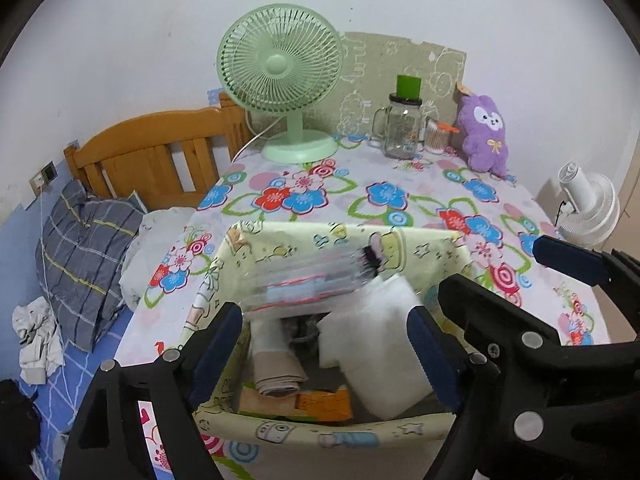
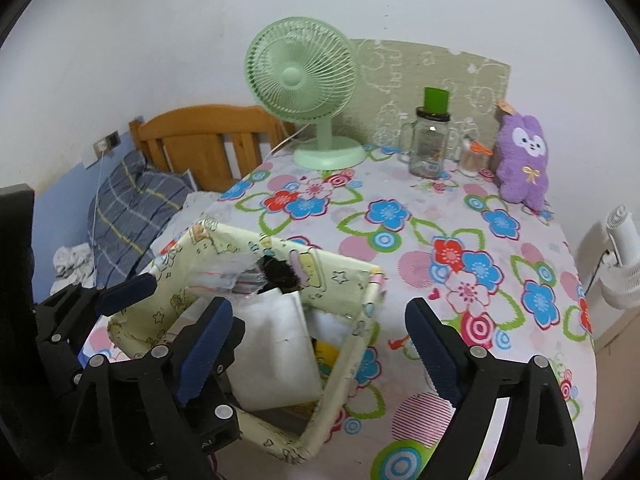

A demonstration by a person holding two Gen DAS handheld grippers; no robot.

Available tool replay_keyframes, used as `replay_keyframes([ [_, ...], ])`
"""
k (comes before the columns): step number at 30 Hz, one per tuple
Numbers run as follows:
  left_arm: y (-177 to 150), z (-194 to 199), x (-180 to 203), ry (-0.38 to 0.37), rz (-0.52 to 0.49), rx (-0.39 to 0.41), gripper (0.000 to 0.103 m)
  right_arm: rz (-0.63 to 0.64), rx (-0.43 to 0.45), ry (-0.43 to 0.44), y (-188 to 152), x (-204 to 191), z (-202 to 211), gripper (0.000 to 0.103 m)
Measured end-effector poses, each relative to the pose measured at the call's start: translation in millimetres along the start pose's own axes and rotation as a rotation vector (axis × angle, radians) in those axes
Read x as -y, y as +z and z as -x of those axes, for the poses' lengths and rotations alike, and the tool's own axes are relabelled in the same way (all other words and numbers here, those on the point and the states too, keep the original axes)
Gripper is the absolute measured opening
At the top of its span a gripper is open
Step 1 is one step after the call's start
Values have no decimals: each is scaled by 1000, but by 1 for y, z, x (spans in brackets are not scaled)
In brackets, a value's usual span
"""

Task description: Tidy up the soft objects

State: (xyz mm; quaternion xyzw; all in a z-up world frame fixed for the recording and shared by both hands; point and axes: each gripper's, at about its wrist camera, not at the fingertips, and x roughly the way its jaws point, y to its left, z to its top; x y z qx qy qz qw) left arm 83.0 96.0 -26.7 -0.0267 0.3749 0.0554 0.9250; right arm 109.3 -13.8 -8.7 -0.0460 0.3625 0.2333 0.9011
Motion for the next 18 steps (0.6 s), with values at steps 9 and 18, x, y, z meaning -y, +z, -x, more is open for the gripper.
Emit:
replay_keyframes([
  [9,7,21,22,-20,-25,51,91,-58,56,-38,-1,20,28,97],
  [18,11,48,49,-26,-57,118,96,-80,128,-89,-4,36,65,101],
])
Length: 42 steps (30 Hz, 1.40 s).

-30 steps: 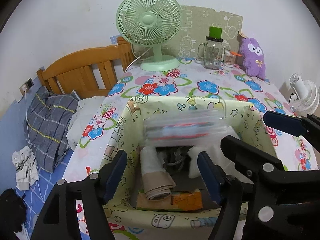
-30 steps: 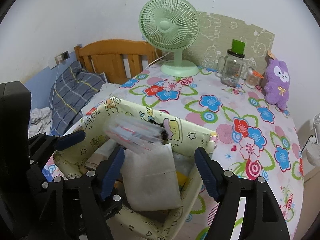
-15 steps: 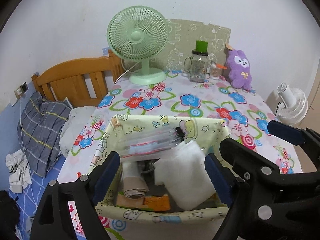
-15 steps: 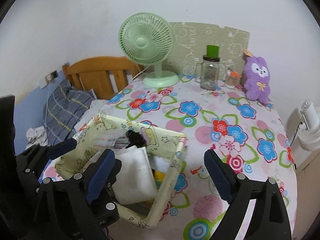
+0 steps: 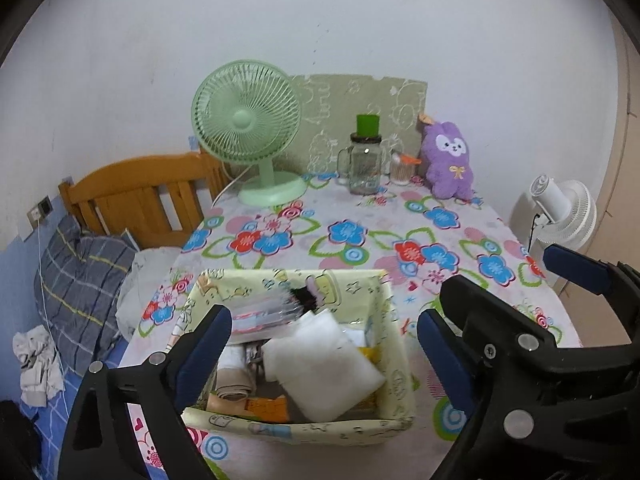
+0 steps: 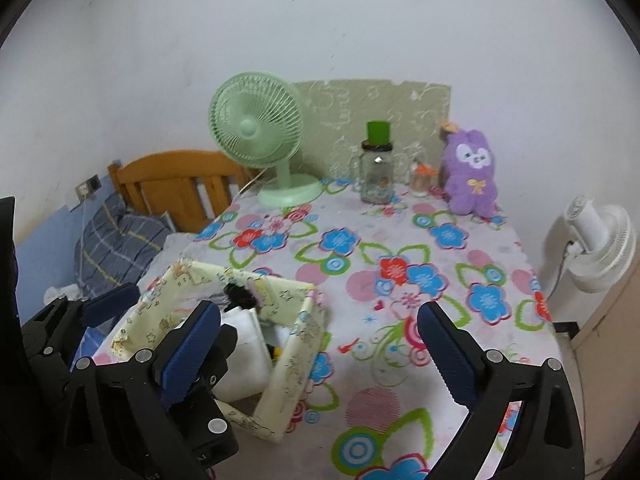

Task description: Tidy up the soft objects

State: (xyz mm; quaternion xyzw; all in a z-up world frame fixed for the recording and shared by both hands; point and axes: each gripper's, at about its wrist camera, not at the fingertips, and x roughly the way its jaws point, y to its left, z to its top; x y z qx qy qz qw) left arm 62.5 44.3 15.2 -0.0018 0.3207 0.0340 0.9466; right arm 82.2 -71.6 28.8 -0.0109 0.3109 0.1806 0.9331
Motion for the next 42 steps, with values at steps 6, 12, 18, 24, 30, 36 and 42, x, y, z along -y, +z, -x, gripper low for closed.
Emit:
replay_keyframes([
  [6,4,18,19,-21,-10,40,98,-14,70,-49,0,16,29,103],
  [12,7,38,37,-53,-20,81,101,-36,116,-91,0,31,56,103],
  [18,9,56,51,-73,-38,122,103,-66,161,-136,-4,44,81,103],
  [24,10,69,56,-70,-48,154,103,-121,202,-173,-10,60,104,103],
  [30,9,78,57,-63,-50,175,103,-149,237,-207,-15,69,118,103],
  [36,7,84,54,-57,-45,189,103,-168,250,-228,-19,74,126,103],
  [42,7,87,49,-47,-26,197,103,-153,260,-242,-21,72,129,103],
])
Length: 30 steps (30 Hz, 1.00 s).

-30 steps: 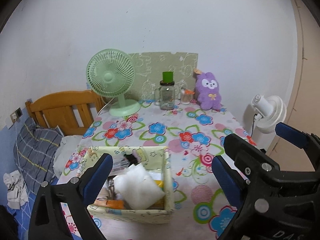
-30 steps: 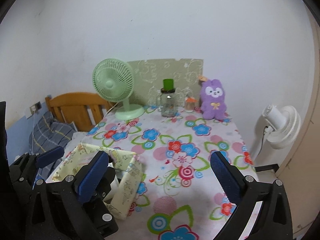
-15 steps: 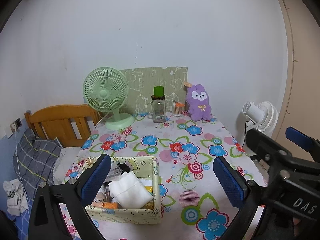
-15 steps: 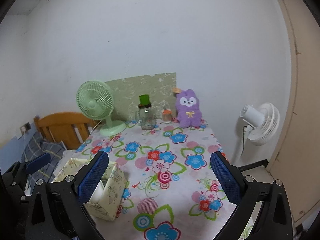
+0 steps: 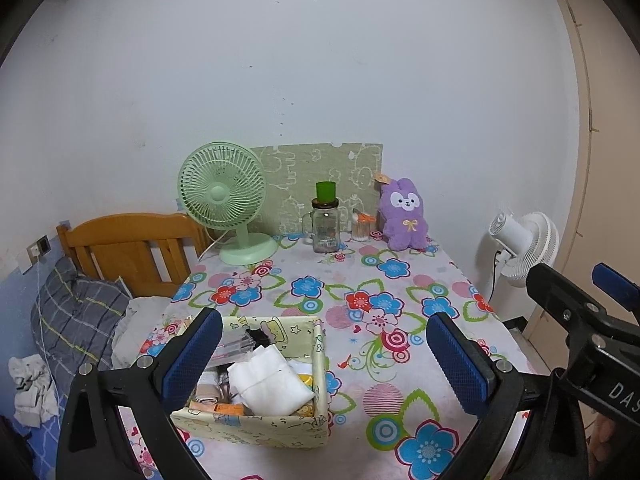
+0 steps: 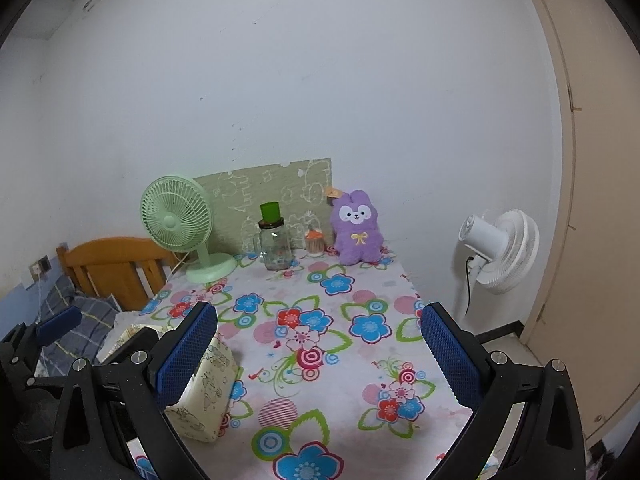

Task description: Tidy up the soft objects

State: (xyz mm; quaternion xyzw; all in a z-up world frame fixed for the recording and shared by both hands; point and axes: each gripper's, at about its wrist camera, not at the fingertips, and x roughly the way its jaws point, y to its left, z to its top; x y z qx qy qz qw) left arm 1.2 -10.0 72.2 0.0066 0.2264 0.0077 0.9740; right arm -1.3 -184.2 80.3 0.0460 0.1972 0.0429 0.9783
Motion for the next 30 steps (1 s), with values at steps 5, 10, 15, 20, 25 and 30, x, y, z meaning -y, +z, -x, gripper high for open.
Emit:
replay_keyframes([
  [5,0,4,-3,7,8,12,103,3,3,1,0,-1,1,103],
  [10,0,6,-7,13,21,15,103,7,9,3,0,-1,3,103],
  [15,-1,7,-10,17,26,12,103,2,5,8,0,0,2,103],
  [20,-2,7,-14,21,36,9,103,9,7,5,2,-1,3,103],
  [25,-2,8,-15,22,40,13,103,-3,6,-1,0,1,2,103],
  [30,-2,8,-15,21,41,11,103,3,7,-5,1,1,3,103],
])
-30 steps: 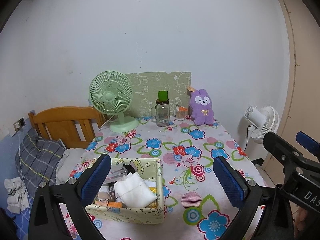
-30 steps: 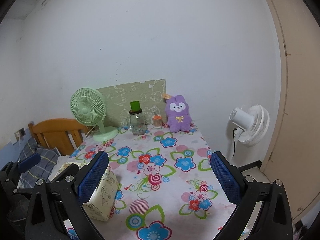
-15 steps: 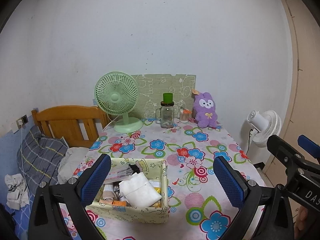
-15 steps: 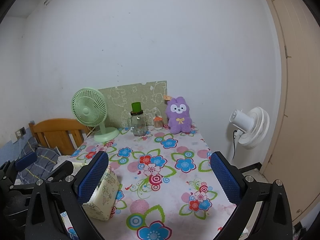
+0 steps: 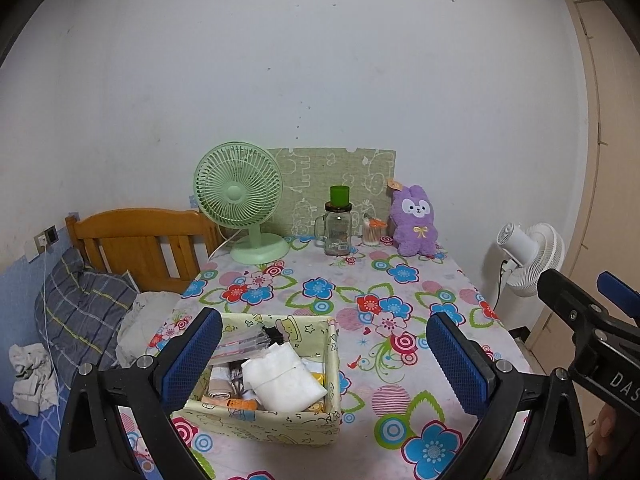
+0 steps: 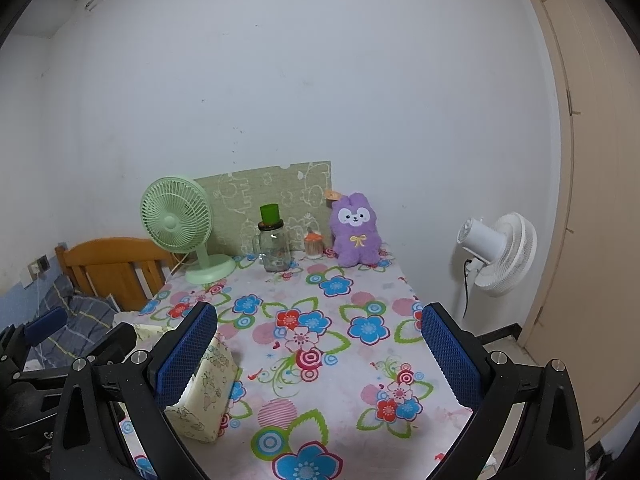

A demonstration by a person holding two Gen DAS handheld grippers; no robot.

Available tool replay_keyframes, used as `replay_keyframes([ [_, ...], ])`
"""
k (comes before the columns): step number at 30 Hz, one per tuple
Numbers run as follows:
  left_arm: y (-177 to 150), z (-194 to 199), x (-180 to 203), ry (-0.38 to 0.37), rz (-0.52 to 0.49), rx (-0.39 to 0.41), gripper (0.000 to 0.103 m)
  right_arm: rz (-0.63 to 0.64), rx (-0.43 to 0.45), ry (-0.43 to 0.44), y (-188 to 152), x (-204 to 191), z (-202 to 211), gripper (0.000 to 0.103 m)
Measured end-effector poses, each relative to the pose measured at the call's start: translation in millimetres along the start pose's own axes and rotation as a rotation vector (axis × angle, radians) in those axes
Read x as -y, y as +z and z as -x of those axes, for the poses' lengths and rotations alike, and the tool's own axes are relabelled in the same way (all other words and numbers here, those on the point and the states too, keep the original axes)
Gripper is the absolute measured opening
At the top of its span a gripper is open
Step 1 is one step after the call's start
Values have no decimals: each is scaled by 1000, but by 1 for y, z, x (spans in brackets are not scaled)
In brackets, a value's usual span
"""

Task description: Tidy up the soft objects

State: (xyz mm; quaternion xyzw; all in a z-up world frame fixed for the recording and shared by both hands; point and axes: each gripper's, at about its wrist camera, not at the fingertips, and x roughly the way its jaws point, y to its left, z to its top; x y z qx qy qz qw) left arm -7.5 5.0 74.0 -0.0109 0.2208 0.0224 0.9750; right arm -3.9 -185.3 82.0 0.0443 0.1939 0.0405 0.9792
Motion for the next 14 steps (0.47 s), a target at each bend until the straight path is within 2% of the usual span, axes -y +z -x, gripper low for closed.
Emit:
replay_keyframes([
  [14,1,-1,-5,3,14,-7,103,18,-8,-7,0,-2,-1,103],
])
